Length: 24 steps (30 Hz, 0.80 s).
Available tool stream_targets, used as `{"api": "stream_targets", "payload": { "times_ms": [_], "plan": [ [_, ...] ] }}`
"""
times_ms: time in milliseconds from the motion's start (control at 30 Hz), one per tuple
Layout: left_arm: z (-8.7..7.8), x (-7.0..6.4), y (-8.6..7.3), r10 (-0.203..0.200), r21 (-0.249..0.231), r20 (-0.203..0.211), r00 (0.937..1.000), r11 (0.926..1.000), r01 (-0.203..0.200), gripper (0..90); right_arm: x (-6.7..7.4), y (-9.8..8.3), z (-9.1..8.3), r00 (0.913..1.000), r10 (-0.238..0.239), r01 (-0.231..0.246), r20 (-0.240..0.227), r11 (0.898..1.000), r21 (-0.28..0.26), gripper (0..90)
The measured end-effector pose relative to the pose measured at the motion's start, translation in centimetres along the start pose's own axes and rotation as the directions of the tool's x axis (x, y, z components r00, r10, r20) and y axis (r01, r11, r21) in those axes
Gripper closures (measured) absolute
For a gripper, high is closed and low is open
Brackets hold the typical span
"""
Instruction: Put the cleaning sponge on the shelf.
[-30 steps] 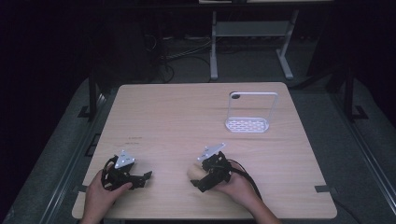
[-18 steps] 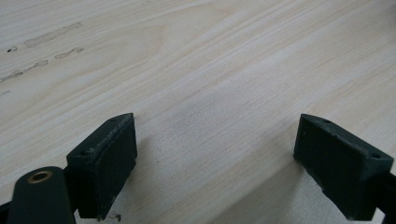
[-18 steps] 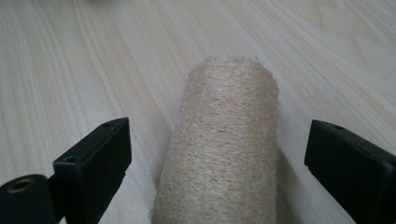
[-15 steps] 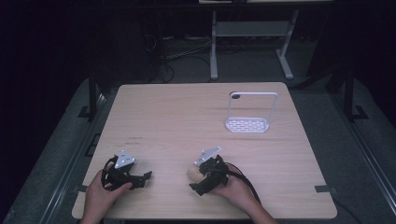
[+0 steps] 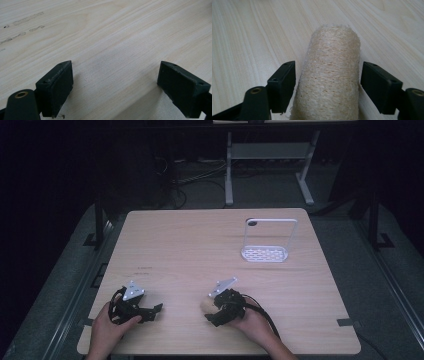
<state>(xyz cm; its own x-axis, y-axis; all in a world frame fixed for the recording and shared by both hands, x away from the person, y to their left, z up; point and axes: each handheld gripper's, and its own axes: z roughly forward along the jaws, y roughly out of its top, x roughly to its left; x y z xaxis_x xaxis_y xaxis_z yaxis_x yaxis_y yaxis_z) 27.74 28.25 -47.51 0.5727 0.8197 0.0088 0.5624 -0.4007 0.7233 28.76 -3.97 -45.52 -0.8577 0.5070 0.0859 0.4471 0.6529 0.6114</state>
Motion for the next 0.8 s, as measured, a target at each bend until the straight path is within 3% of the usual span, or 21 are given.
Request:
{"api": "stream_targets", "payload": {
  "times_ms": [200, 800],
  "plan": [
    [0.00, 0.00, 0.00, 0.000, 0.000, 0.000, 1.0000, 1.0000, 0.000, 12.7, -0.04, -0.09, -0.01, 0.9999, -0.013, 0.013, -0.011, 1.000, 0.007, 39.8],
    [0.00, 0.00, 0.00, 0.000, 0.000, 0.000, 1.0000, 1.0000, 0.000, 12.7, -0.48, 0.09, -0.78, 0.9995, -0.022, 0.022, -0.022, 1.000, -0.008, 41.2]
  ]
}}
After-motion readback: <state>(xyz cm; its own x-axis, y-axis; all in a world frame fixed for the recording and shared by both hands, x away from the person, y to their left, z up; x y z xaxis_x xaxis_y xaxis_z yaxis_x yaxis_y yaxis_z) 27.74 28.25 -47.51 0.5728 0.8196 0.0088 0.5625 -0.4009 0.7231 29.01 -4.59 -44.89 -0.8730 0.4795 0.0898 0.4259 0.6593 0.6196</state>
